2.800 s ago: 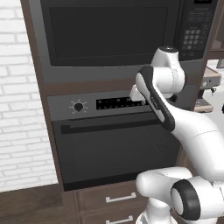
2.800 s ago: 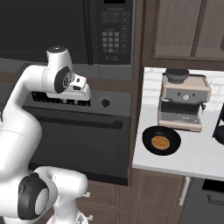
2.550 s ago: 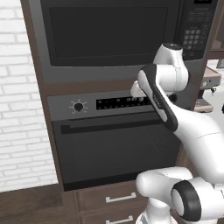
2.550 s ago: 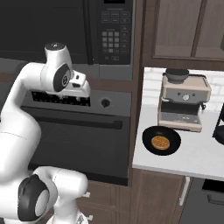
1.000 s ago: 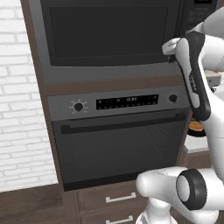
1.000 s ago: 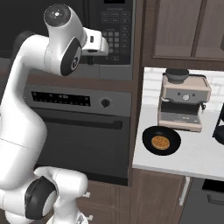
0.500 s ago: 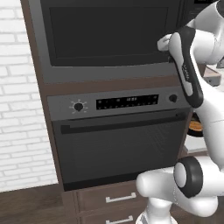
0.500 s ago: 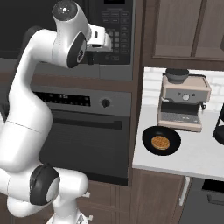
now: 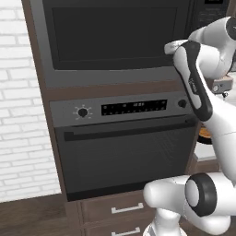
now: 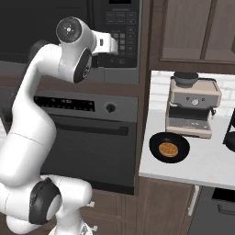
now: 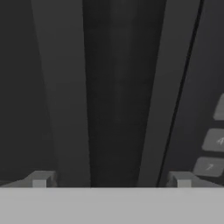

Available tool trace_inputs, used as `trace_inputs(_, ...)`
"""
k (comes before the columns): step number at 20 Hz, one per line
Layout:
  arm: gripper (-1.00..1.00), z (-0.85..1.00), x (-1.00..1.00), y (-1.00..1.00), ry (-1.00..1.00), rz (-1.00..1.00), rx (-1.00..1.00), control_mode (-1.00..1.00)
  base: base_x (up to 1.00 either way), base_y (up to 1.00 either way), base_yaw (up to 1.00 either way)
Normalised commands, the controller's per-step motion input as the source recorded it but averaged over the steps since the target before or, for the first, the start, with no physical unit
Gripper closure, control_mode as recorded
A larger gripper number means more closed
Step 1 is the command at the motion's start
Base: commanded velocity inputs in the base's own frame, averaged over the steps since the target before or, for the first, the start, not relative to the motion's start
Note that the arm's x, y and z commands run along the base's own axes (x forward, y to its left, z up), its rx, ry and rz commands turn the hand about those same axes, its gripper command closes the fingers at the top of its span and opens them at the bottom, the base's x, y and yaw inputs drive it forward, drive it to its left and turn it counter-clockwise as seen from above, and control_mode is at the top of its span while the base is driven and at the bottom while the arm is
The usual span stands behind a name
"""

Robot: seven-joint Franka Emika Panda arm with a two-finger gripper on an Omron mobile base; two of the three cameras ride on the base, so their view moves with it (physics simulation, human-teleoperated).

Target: Open the microwave, place the bowl with waffle inside the microwave, then close the microwave door and turn it on.

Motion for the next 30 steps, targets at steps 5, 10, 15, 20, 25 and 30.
trace_inputs(5,1.0,-0.44,0.77,0.18,-0.19,0.0,-0.02,-1.0,0.0,0.0,0.0)
trace_inputs(10,1.0,-0.21,0.82,0.39,-0.03,0.02,0.01,-1.0,0.0,0.0,0.0)
trace_inputs(15,1.0,-0.02,0.4,0.47,0.0,0.12,0.07,-1.0,0.0,0.0,0.0)
trace_inputs(20,1.0,0.0,-0.05,0.91,0.0,0.19,0.01,-1.0,0.0,0.0,0.0)
trace_inputs(25,1.0,0.0,-0.54,0.99,0.0,0.17,0.0,-1.0,0.0,0.0,0.0)
trace_inputs(30,1.0,0.11,-0.87,1.0,0.09,0.16,-0.06,-1.0,0.0,0.0,0.0)
